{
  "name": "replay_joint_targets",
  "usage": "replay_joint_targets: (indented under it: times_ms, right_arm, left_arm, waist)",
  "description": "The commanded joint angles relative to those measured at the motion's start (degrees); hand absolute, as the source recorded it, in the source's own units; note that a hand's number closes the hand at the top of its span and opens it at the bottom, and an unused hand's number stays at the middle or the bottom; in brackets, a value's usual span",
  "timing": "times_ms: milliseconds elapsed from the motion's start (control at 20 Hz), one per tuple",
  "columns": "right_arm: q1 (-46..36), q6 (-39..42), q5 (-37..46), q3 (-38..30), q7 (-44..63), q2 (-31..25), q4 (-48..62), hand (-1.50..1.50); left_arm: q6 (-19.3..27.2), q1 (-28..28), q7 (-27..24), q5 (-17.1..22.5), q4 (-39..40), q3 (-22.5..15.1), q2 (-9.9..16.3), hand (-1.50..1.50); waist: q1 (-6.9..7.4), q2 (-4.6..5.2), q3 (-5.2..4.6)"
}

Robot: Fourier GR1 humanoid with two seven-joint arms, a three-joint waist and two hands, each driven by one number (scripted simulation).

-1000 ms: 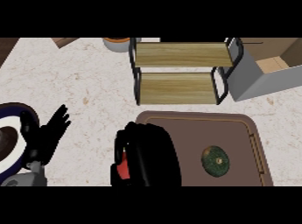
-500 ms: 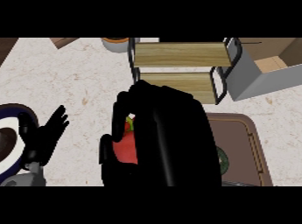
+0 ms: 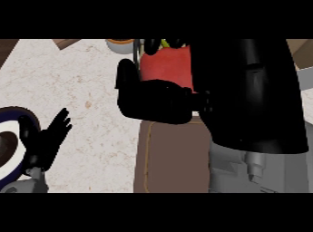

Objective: Pick the bell pepper from the tray and place it in the tiered shelf

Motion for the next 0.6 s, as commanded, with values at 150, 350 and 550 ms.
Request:
replay_joint_targets:
  times_ms: [150,350,550]
  right_arm:
    - [-7.0,7.4,-4.1,-11.2,1.3,-4.8,9.8,1.50]
    - [-10.8,9.3,-6.1,-13.2,0.0,-5.2,14.0,1.50]
    - [-8.3,6.7,-6.0,-13.3,-10.7,-7.3,23.8,1.50]
  left_arm:
    - [0.2,0.3,2.0,-0.3,-1.8,-0.8,-0.3,0.00]
    - [-0.6,0.7,-0.3,0.3,0.6,0.0,-0.6,0.00]
    - [-0.7,-0.2,0.2,0.1,0.6,-0.4,-0.6,0.00]
  waist:
    - [0.38,0.23,0.02]
    - [0.31,0.23,0.00]
    - [0.68,0.55,-0.01]
